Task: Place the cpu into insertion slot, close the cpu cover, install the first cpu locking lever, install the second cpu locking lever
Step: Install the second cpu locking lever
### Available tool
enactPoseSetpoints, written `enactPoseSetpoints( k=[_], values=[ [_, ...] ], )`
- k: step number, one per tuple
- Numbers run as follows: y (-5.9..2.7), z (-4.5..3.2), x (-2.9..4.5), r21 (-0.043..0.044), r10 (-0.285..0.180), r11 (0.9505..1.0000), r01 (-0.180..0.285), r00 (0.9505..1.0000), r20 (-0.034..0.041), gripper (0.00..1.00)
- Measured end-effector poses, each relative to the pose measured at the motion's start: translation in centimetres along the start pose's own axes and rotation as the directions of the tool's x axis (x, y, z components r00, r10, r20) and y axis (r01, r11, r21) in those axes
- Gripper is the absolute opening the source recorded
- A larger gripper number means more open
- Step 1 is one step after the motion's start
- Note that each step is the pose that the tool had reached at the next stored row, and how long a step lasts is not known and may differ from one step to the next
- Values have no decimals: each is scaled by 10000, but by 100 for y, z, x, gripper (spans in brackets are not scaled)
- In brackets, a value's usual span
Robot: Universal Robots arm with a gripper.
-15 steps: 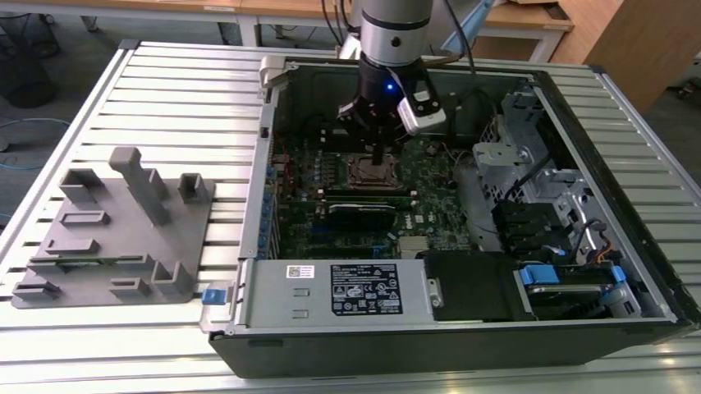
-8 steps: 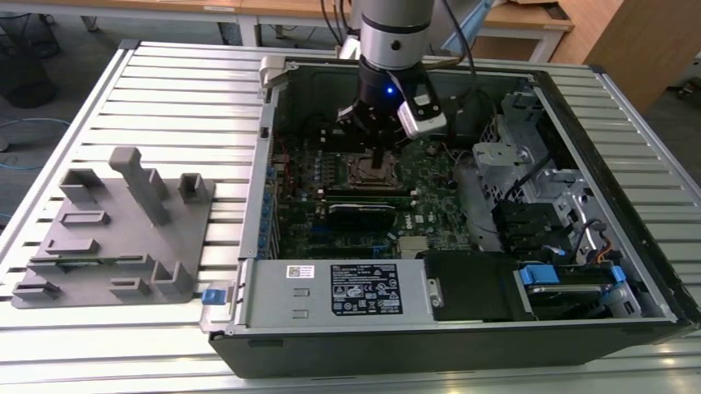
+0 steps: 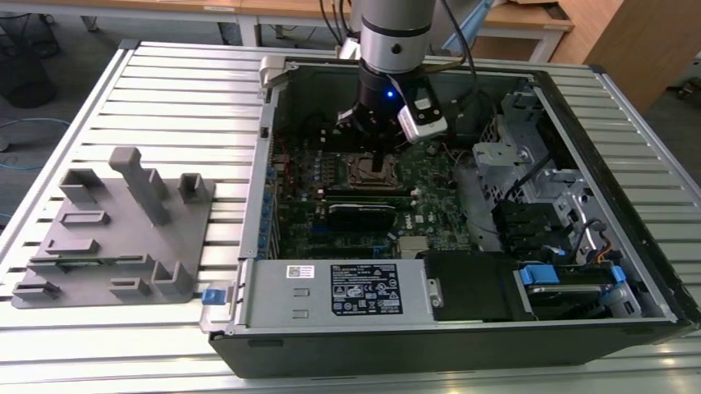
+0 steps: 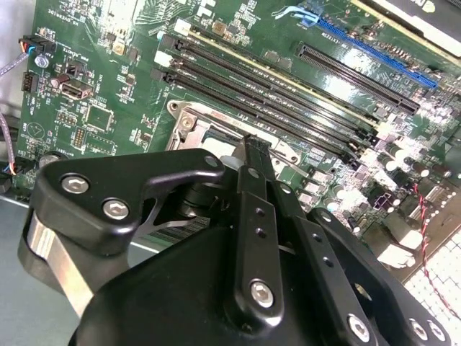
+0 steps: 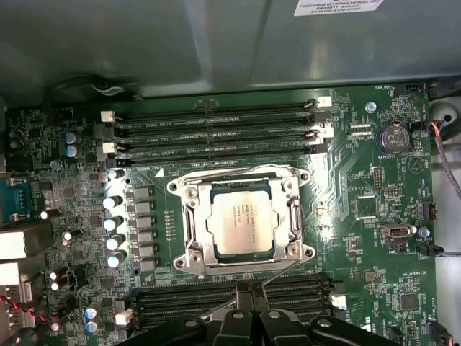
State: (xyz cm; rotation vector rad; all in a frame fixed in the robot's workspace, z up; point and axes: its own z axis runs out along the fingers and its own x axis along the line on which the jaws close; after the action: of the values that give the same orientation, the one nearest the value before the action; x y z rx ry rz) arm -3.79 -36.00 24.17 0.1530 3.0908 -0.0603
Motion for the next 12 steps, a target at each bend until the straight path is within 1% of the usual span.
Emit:
enactPoseSetpoints(
  k=[9,12],
  values=[
    [-54,2,-5,0,-1,10000,1,10000,0,11],
    [-60,3,-5,2,0,10000,0,10000,-1,11]
  ],
)
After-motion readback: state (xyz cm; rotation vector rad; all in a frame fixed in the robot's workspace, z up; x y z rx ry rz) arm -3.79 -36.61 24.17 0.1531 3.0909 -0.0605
